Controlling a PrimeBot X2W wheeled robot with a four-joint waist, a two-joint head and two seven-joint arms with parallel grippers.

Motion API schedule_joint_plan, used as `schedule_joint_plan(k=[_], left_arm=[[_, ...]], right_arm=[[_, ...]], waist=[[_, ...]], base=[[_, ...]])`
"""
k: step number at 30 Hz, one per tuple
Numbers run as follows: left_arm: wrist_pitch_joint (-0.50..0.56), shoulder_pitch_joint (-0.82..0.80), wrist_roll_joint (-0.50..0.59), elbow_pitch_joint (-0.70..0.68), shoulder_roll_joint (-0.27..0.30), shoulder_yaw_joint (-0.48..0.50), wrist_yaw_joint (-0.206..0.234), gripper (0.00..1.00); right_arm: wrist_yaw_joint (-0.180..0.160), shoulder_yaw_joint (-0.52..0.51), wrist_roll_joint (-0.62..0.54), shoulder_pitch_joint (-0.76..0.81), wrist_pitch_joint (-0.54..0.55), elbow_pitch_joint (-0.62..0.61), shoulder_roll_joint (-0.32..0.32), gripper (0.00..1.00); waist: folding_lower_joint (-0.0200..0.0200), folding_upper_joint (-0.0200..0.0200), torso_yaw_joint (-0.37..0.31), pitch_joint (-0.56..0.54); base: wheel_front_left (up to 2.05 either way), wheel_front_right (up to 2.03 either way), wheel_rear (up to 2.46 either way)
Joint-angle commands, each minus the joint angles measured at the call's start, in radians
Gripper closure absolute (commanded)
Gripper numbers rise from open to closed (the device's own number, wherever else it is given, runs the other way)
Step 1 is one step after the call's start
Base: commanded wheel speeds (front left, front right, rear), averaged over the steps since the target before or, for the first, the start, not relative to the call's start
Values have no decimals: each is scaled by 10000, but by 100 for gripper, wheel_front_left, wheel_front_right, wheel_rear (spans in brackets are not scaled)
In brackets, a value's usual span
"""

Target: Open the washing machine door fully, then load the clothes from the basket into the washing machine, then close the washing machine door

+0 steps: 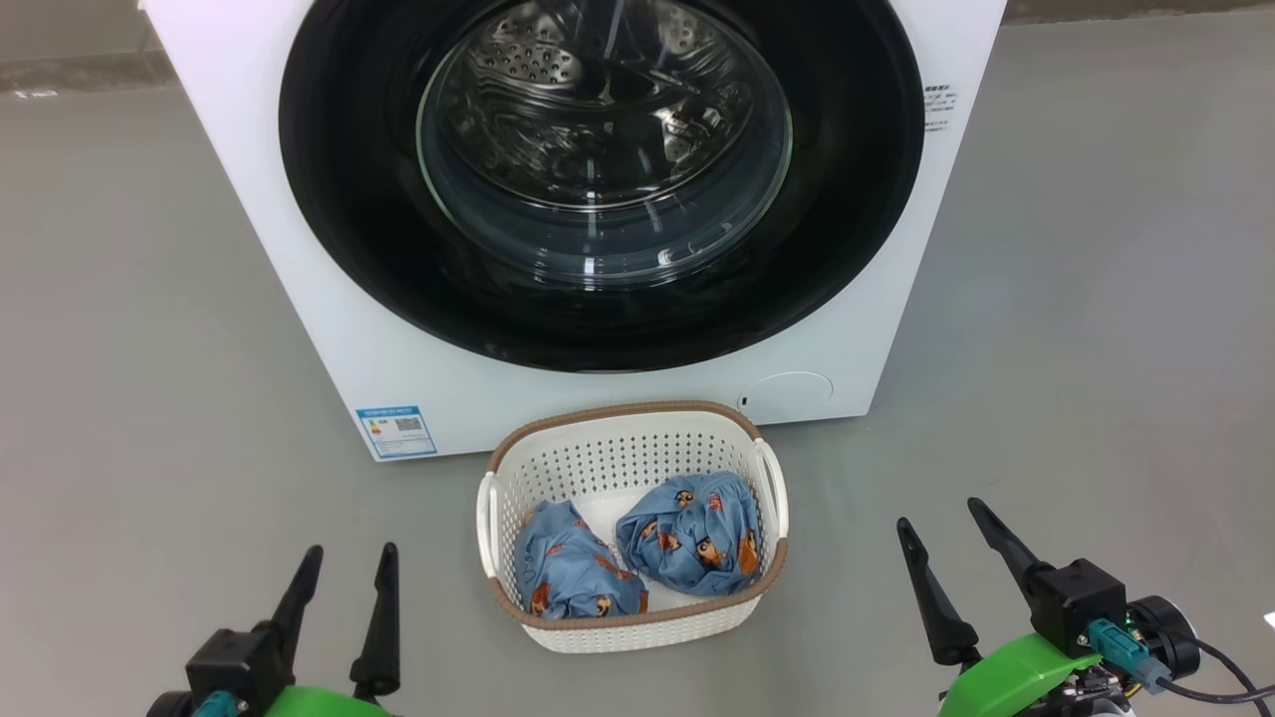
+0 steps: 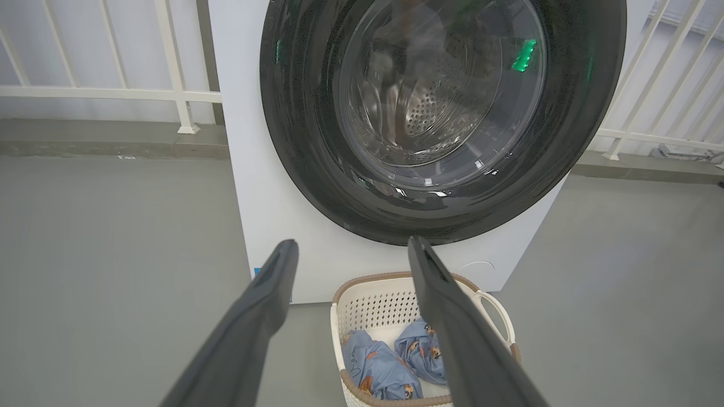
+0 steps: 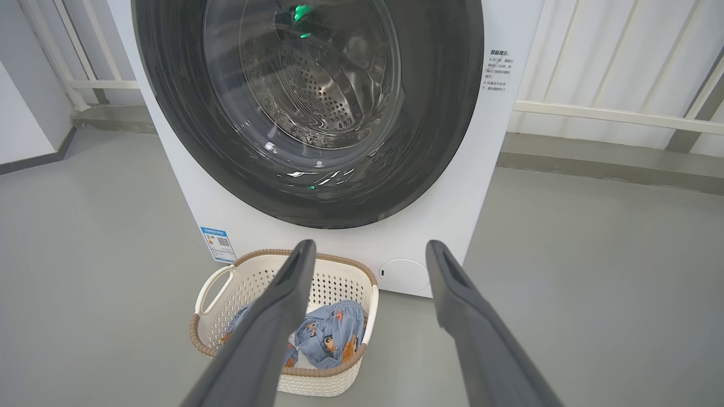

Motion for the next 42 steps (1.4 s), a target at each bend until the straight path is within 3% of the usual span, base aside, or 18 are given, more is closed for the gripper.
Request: schedule_joint_plan(k=[1,22,42], left_arm=[[-93,-480,-9,-175,132,316,75,0],[-93,-612,299,-47,133,203,43,0],[-93,-706,249,-179,131,324,0,0]], right_arm=[[16,224,-10,-297,-118,-270,6,0],[16,192,76,-337,-146,-327,8,0],[16,113,144,-410,-222,-330,8,0]], waist=[[0,0,2,8],[0,0,36,98],[0,0,9,216]], base=[[0,0,0],[11,11,-22],[109,109,-217]])
